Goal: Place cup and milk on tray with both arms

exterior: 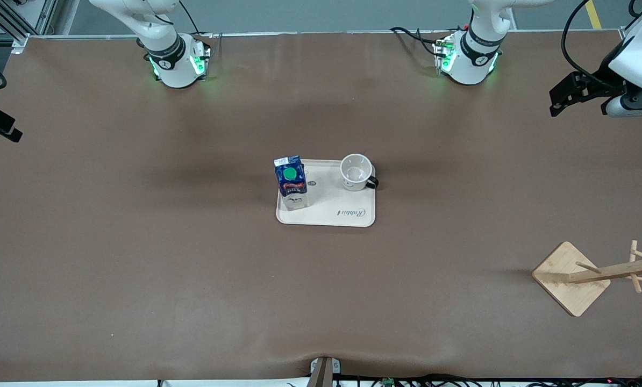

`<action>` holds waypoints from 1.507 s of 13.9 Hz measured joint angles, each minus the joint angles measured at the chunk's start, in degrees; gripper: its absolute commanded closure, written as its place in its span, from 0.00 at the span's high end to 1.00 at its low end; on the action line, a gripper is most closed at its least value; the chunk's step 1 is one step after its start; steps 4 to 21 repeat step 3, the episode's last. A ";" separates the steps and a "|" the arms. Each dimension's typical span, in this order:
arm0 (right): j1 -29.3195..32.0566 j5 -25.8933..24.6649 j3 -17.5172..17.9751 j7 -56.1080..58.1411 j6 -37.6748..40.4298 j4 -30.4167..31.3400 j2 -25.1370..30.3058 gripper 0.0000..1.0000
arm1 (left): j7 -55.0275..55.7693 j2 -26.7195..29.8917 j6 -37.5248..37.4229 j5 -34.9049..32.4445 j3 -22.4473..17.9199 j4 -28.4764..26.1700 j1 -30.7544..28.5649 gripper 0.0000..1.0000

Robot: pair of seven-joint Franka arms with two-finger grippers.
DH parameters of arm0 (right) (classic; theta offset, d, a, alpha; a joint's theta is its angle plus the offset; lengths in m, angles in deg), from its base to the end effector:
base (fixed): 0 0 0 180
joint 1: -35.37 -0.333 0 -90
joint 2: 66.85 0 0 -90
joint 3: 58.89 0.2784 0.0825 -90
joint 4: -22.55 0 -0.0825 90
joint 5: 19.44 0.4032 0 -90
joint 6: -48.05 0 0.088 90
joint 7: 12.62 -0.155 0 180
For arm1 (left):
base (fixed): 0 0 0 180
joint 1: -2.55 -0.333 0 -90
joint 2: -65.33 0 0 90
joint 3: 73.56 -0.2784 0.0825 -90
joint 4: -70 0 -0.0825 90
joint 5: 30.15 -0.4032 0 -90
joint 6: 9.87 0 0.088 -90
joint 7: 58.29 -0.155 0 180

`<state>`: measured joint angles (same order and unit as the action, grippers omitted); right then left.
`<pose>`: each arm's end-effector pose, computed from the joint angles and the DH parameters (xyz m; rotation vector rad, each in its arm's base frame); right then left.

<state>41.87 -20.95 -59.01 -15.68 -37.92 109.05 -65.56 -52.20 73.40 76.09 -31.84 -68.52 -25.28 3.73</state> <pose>0.5569 -0.0689 0.5753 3.1035 -0.2660 0.0194 0.5232 -0.0547 0.5652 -3.0975 -0.0008 0.0275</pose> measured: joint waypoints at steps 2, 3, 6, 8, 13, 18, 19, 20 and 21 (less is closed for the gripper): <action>0.00 0.00 0.00 0.00 -0.08 0.00 0.00 1.00 | 0.00 -0.19 0.00 0.00 -0.01 0.44 -0.01 1.00; 0.00 0.00 0.00 0.00 -0.09 0.00 0.00 1.00 | 0.00 -0.27 0.00 0.00 -0.01 0.61 -0.01 1.00; 0.00 0.00 0.00 0.00 -0.09 0.00 0.00 1.00 | 0.00 -0.27 0.00 0.00 -0.01 0.61 -0.01 1.00; 0.00 0.00 0.00 0.00 -0.09 0.00 0.00 1.00 | 0.00 -0.27 0.00 0.00 -0.01 0.61 -0.01 1.00; 0.00 0.00 0.00 0.00 -0.09 0.00 0.00 1.00 | 0.00 -0.27 0.00 0.00 -0.01 0.61 -0.01 1.00; 0.00 0.00 0.00 0.00 -0.09 0.00 0.00 1.00 | 0.00 -0.27 0.00 0.00 -0.01 0.61 -0.01 1.00; 0.00 0.00 0.00 0.00 -0.09 0.00 0.00 1.00 | 0.00 -0.27 0.00 0.00 -0.01 0.61 -0.01 1.00; 0.00 0.00 0.00 0.00 -0.09 0.00 0.00 1.00 | 0.00 -0.27 0.00 0.00 -0.01 0.61 -0.01 1.00; 0.00 0.00 0.00 0.00 -0.09 0.00 0.00 1.00 | 0.00 -0.27 0.00 0.00 -0.01 0.61 -0.01 1.00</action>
